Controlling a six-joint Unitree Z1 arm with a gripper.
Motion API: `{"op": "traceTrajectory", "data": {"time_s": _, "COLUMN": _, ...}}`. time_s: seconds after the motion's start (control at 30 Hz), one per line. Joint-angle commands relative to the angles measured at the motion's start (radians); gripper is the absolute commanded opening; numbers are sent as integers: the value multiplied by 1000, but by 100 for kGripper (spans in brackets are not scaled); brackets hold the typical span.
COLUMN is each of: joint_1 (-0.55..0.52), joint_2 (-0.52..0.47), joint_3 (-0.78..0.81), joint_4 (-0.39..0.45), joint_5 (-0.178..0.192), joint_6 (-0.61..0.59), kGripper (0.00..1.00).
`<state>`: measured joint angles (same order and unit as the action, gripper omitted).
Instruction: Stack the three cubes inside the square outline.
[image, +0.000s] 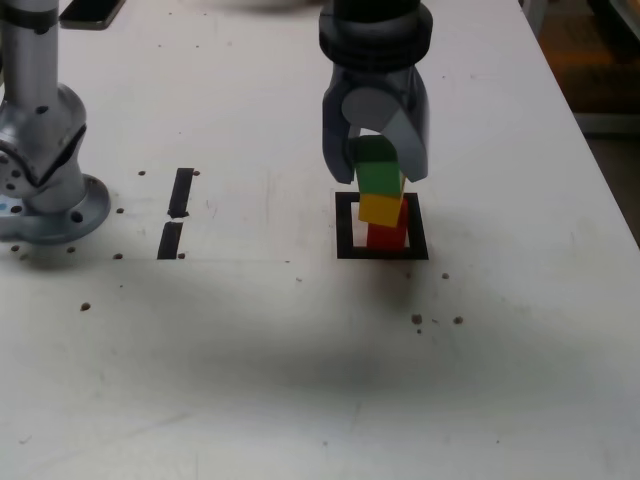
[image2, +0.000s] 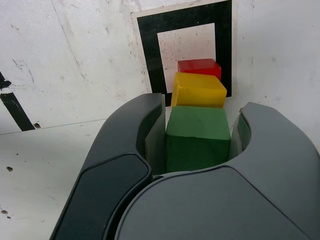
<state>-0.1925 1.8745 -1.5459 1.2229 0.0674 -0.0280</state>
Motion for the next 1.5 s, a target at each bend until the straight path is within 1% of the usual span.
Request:
{"op": "traceTrajectory", "data": {"time_s": 0.0, "joint_1": -2, "joint_2": 4, "joint_3": 0, "joint_4": -1, "joint_5": 3, "joint_6": -1, "kGripper": 32}}
{"op": "traceTrajectory", "data": {"time_s": 0.13, "joint_1": -2, "joint_2": 7, "joint_3": -2, "joint_4": -2, "joint_5": 5, "joint_6": -1, "kGripper": 37}}
{"op": "traceTrajectory", "data": {"time_s": 0.23, "joint_1": -2, "joint_2": 8, "joint_3": -3, "joint_4": -6, "joint_5": 6, "joint_6": -1, "kGripper": 44}}
{"op": "traceTrajectory", "data": {"time_s": 0.47, "joint_1": -2, "joint_2": 10, "joint_3": 11, "joint_4": -41, "joint_5": -4, "joint_6": -1, "kGripper": 66}}
{"op": "traceTrajectory", "data": {"time_s": 0.67, "joint_1": -2, "joint_2": 9, "joint_3": 24, "joint_4": -50, "joint_5": -4, "joint_6": -1, "kGripper": 79}}
{"op": "traceTrajectory", "data": {"time_s": 0.83, "joint_1": -2, "joint_2": 6, "joint_3": 22, "joint_4": -51, "joint_5": 4, "joint_6": -1, "kGripper": 84}}
{"op": "traceTrajectory", "data": {"time_s": 0.93, "joint_1": -2, "joint_2": -7, "joint_3": 14, "joint_4": -49, "joint_5": 22, "joint_6": -1, "kGripper": 89}}
{"op": "traceTrajectory", "data": {"time_s": 1.03, "joint_1": -2, "joint_2": -38, "joint_3": 3, "joint_4": -45, "joint_5": 56, "joint_6": -1, "kGripper": 92}}
{"op": "traceTrajectory", "data": {"time_s": 1.17, "joint_1": 3, "joint_2": -109, "joint_3": 3, "joint_4": -19, "joint_5": 114, "joint_6": -1, "kGripper": 95}}
{"op": "traceTrajectory", "data": {"time_s": 1.23, "joint_1": 14, "joint_2": -143, "joint_3": 18, "joint_4": 4, "joint_5": 129, "joint_6": -1, "kGripper": 96}}
{"op": "traceTrajectory", "data": {"time_s": 1.33, "joint_1": 45, "joint_2": -188, "joint_3": 67, "joint_4": 34, "joint_5": 129, "joint_6": -1, "kGripper": 98}}
{"op": "traceTrajectory", "data": {"time_s": 1.47, "joint_1": 95, "joint_2": -235, "joint_3": 168, "joint_4": 50, "joint_5": 104, "joint_6": 0, "kGripper": 98}}
